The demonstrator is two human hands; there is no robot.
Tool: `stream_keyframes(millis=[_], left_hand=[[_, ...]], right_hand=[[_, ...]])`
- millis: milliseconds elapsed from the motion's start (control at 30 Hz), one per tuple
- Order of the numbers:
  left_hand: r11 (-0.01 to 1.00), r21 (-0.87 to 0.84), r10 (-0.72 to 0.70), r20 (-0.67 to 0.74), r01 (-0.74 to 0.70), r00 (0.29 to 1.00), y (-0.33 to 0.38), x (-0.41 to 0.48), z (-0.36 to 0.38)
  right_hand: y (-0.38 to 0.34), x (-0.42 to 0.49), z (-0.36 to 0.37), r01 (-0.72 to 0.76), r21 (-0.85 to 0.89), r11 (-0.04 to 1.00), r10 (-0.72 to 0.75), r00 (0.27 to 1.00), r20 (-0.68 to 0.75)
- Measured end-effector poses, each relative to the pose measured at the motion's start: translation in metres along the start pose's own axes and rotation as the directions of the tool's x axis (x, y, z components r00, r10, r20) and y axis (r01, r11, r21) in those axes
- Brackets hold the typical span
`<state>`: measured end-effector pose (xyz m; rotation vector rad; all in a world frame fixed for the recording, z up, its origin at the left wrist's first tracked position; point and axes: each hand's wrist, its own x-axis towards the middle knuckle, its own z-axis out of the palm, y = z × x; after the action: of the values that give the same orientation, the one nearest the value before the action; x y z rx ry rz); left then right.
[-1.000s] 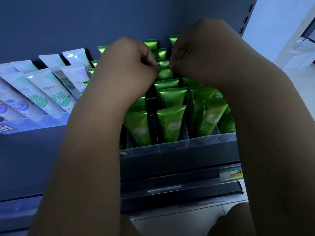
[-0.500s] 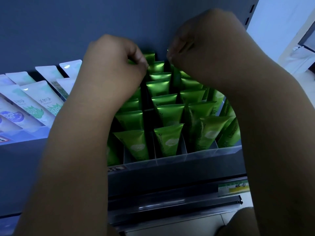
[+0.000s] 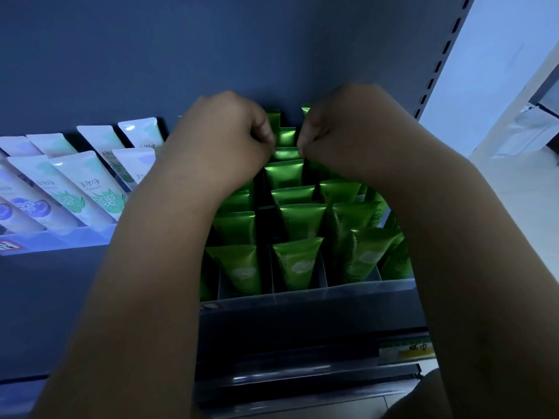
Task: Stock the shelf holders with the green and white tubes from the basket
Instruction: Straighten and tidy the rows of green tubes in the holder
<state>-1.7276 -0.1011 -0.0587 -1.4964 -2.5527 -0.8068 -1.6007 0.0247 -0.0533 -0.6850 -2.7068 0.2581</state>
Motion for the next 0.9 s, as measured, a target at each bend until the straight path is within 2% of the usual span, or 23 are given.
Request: stream_keyframes(millis=[67,467,600,900], left_hand=[[1.000,0.004,-0.004,-0.008,0.004,1.000,0.0015,-0.0007,0.0005],[0.999,0.038,0.021,-0.047,-0.019,0.999,0.0015,0.0005,0.0040],[1.000,-0.004,0.002,-0.057,-0.002,0.998,-0.0007,0.0030,0.0047],[0.999,-0.046,-0.017,-0.043,0.015,0.999,-0.0041,0.0065,0.0045]], right_hand=[[-0.0001,0.0018,0.0013,-0.041,0.019,0.999,0.041,0.999,-0.007],[0.0029,0.0030,0.0009,-0.025,0.028,0.999,0.025,1.000,-0.004],[0.0035,0.0040,0.0026,-0.042,0.045,0.998,0.044,0.998,-0.036],[0.0025,0.0058,0.0009,-0.028,0.052,0.998,0.029,1.000,-0.011]])
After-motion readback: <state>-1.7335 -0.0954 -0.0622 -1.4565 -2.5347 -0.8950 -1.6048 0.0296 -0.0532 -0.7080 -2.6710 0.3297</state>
